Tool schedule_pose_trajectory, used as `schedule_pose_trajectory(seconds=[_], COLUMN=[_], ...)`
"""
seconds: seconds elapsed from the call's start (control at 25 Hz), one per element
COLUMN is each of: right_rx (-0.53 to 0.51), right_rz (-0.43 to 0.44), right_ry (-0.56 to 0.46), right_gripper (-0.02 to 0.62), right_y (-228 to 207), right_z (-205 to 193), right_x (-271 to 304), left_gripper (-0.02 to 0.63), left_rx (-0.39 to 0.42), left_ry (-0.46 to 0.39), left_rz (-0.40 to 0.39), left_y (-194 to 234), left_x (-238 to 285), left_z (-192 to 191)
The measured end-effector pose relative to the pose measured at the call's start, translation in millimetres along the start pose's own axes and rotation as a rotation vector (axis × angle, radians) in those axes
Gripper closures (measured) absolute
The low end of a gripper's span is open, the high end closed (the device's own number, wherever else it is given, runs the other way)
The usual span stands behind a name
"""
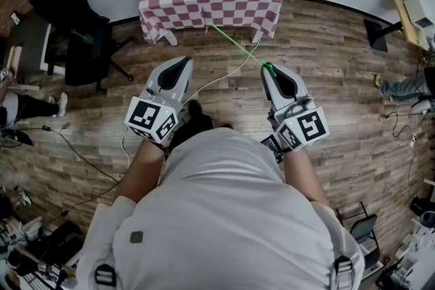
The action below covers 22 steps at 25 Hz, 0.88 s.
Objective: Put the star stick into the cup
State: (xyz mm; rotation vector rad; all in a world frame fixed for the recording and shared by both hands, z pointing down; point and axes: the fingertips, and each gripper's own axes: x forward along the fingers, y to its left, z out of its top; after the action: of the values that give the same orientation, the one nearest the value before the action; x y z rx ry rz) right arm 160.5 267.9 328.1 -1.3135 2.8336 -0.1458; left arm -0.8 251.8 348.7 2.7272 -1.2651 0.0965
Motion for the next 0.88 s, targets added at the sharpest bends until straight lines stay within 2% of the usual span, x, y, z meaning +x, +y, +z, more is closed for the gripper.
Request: schedule_pose_trajectory(seconds=[0.6,0.88], right_rx=[0.018,0.02], right_rz=[-0.035,-0.019], right_ry=[0.02,0.02], right_gripper=[0.568,0.568], right_y=[-1.8,-1.7], right_z=[-7.8,-5.7], right_x=[3.5,40.5], left_gripper=[0.603,0.603], left_rx=[-0.018,-0.029], left_ry=[0.022,0.016], left_rz=[-0.029,-0.02], left_y=[9.7,44.4], left_x=[6.1,8.9], left_z=[-9.0,-7.8])
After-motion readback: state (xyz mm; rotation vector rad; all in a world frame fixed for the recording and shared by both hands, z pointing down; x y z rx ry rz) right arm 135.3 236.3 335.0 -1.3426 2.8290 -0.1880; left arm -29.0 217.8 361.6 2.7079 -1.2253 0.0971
